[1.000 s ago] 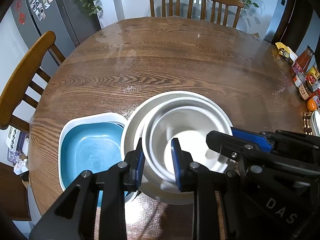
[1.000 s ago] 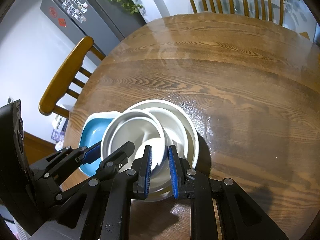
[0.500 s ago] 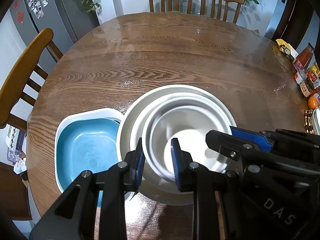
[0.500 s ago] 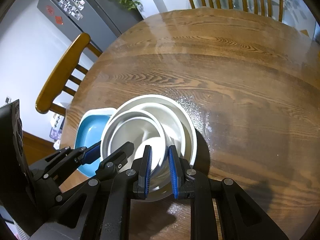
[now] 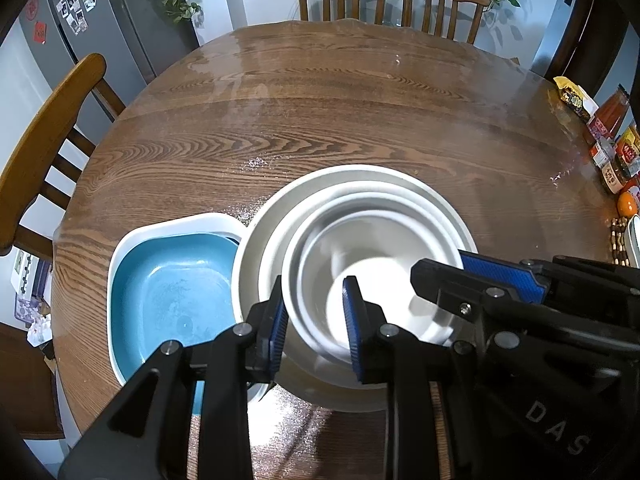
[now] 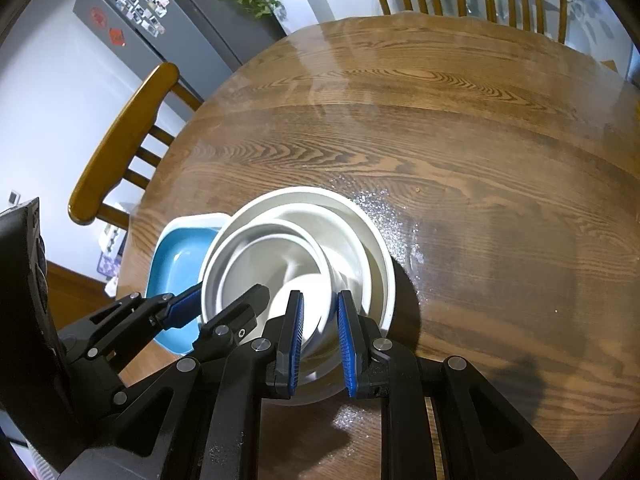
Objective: Organize plates and bowls
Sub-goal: 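Lower the white ramekin into the smaller white bowl with the left gripper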
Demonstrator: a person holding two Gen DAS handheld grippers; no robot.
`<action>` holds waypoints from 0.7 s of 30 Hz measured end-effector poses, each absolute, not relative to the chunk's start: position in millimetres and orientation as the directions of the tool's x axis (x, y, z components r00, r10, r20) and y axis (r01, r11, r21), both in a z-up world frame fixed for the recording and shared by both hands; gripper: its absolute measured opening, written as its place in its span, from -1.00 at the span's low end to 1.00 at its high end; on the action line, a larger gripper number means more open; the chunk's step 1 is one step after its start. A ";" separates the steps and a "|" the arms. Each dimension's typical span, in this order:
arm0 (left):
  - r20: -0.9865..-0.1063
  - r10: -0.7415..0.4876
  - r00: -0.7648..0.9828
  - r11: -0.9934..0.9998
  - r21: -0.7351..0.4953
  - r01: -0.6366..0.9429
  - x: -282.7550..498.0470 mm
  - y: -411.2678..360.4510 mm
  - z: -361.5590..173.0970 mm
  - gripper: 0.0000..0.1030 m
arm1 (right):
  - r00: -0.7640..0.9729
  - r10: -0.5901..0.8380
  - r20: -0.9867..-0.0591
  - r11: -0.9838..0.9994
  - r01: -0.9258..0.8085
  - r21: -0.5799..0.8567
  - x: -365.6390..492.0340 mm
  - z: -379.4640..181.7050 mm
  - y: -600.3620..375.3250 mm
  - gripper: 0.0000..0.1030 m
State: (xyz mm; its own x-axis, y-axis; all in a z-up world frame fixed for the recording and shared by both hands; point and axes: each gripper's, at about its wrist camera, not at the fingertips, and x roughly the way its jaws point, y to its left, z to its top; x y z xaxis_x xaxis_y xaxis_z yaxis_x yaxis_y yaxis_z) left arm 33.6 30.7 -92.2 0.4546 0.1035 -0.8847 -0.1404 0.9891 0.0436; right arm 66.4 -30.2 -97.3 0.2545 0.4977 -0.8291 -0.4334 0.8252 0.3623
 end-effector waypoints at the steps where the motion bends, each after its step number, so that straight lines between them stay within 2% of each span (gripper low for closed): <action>1: -0.885 0.103 0.454 0.989 0.043 -0.141 33.1 31.3 -92.6 -0.54 | 0.256 0.496 -0.830 0.825 -0.436 0.359 66.3 -97.4 -29.7 -0.61; 7: -0.888 0.095 0.451 0.989 0.034 -0.142 31.3 30.8 -95.6 -0.45 | 0.263 0.488 -0.832 0.827 -0.445 0.344 64.7 -97.2 -27.5 -0.61; 17: -0.887 0.093 0.452 0.989 0.032 -0.141 30.9 31.4 -95.5 -0.43 | 0.263 0.491 -0.831 0.827 -0.440 0.350 65.0 -97.5 -29.6 -0.61; 20: -0.886 0.082 0.457 0.990 0.019 -0.140 30.0 32.6 -94.2 -0.26 | 0.262 0.500 -0.826 0.825 -0.435 0.361 65.1 -95.7 -30.3 -0.61; 21: -0.883 0.077 0.464 0.991 0.015 -0.136 29.5 32.6 -92.3 -0.14 | 0.266 0.502 -0.823 0.825 -0.433 0.364 64.5 -93.6 -31.2 -0.61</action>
State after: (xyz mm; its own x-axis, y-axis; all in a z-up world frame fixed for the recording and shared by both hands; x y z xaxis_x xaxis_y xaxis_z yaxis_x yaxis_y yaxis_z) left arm 29.5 32.6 -92.3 0.4639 0.0770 -0.8826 -0.1357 0.9906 0.0152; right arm 64.5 -31.2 -93.6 0.2660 0.5024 -0.8227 -0.4330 0.8248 0.3636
